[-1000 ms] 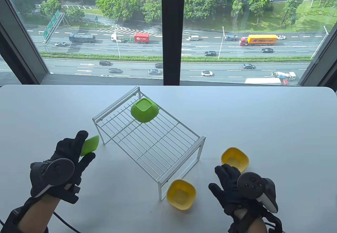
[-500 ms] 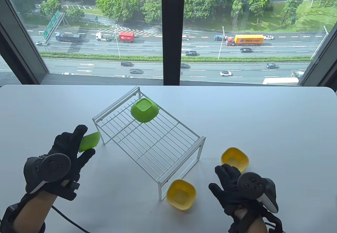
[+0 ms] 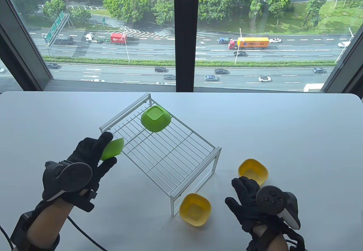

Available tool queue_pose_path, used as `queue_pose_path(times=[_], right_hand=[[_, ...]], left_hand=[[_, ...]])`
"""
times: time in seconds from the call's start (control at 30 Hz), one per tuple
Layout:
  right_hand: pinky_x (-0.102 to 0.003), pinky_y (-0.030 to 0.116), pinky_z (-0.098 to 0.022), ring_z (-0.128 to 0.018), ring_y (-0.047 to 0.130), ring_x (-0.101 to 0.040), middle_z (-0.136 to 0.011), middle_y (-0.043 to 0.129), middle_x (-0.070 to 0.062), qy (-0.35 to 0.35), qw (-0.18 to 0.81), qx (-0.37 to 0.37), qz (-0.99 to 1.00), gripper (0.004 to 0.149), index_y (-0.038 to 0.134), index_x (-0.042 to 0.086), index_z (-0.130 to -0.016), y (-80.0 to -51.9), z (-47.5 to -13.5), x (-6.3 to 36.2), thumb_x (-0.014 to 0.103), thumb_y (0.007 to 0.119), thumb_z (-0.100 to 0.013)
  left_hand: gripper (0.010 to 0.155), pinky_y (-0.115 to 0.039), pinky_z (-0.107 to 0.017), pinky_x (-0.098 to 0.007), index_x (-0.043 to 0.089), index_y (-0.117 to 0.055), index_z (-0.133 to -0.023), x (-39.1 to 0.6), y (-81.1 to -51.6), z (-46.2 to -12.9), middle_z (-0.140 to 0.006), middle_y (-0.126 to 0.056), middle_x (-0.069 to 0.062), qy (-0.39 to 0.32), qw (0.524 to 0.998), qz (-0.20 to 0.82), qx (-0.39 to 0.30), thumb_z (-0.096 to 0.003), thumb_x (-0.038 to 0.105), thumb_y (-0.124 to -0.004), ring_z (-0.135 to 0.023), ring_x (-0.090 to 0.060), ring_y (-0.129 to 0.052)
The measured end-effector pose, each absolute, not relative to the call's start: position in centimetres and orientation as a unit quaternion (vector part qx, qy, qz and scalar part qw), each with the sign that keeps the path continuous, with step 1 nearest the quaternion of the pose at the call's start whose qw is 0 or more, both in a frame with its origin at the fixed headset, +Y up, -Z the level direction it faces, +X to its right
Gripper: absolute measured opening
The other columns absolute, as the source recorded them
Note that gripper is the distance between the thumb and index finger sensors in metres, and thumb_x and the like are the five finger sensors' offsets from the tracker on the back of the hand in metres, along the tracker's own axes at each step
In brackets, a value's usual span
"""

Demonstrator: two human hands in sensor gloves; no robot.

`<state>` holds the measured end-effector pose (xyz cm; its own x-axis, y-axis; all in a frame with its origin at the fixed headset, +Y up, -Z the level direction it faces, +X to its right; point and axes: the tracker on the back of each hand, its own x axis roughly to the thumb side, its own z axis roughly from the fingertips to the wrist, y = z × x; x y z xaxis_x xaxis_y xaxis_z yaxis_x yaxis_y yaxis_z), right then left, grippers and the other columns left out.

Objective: Flip small dish upside down onto kitchen shelf

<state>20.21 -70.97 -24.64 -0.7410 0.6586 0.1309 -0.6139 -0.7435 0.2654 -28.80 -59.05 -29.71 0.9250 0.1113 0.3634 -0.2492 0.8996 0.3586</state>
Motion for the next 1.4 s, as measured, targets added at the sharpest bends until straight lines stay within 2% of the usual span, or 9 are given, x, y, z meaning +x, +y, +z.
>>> queue_pose_path(times=[0.2,0.5,0.83,1.07,1.27,1.4], right_hand=[[-0.071,0.027,-0.070,-0.102,0.019,-0.050,-0.116,0.023,-0.020,0.103,0.345,0.108,0.927,0.081,0.036,0.015,-0.110,-71.0,-24.6,20.2,0.064,0.063,-0.051],[-0.071,0.026,-0.070,-0.102,0.019,-0.049,-0.116,0.023,-0.020,0.106,0.349,0.106,0.925,0.080,0.038,0.016,-0.110,-70.9,-24.6,20.3,0.063,0.063,-0.051],[-0.072,0.025,-0.069,-0.102,0.019,-0.050,-0.116,0.023,-0.020,0.106,0.352,0.104,0.924,0.079,0.042,0.016,-0.110,-70.8,-24.6,20.4,0.063,0.063,-0.051],[-0.071,0.025,-0.070,-0.102,0.019,-0.050,-0.116,0.023,-0.021,0.109,0.355,0.104,0.923,0.078,0.043,0.016,-0.110,-70.8,-24.6,20.4,0.063,0.063,-0.051],[-0.072,0.024,-0.069,-0.102,0.019,-0.050,-0.116,0.023,-0.021,0.110,0.352,0.103,0.924,0.078,0.043,0.016,-0.110,-70.8,-24.6,20.4,0.063,0.064,-0.051],[-0.072,0.024,-0.069,-0.102,0.019,-0.050,-0.116,0.022,-0.021,0.117,0.355,0.100,0.922,0.078,0.043,0.015,-0.110,-70.8,-24.6,20.4,0.062,0.064,-0.051]], left_hand=[[0.080,-0.092,-0.057,-0.046,0.030,-0.045,-0.109,-26.6,-58.9,-31.1,-0.097,-0.069,0.000,-0.179,0.963,0.092,0.179,-0.0422,0.052,-0.082,-0.078,-0.023,-0.091],[0.080,-0.094,-0.055,-0.044,0.026,-0.043,-0.110,-24.3,-59.5,-32.7,-0.098,-0.070,-0.001,-0.181,0.968,0.105,0.139,-0.0433,0.052,-0.080,-0.076,-0.023,-0.094],[0.080,-0.096,-0.053,-0.042,0.026,-0.038,-0.111,-23.6,-60.6,-34.9,-0.098,-0.071,-0.004,-0.164,0.969,0.169,0.072,-0.0450,0.052,-0.076,-0.073,-0.025,-0.097],[0.079,-0.097,-0.050,-0.041,0.024,-0.042,-0.112,-24.1,-60.7,-36.5,-0.098,-0.072,-0.009,-0.113,0.964,0.240,0.032,-0.0459,0.053,-0.074,-0.069,-0.030,-0.099],[0.078,-0.092,-0.050,-0.046,0.030,-0.048,-0.111,-24.9,-60.2,-38.4,-0.099,-0.081,-0.009,-0.058,0.974,0.214,0.044,-0.0439,0.058,-0.077,-0.069,-0.032,-0.096],[0.077,-0.092,-0.049,-0.046,0.026,-0.057,-0.110,-25.6,-59.8,-40.1,-0.092,-0.089,-0.009,-0.025,0.970,0.240,-0.007,-0.0432,0.059,-0.077,-0.065,-0.031,-0.098]])
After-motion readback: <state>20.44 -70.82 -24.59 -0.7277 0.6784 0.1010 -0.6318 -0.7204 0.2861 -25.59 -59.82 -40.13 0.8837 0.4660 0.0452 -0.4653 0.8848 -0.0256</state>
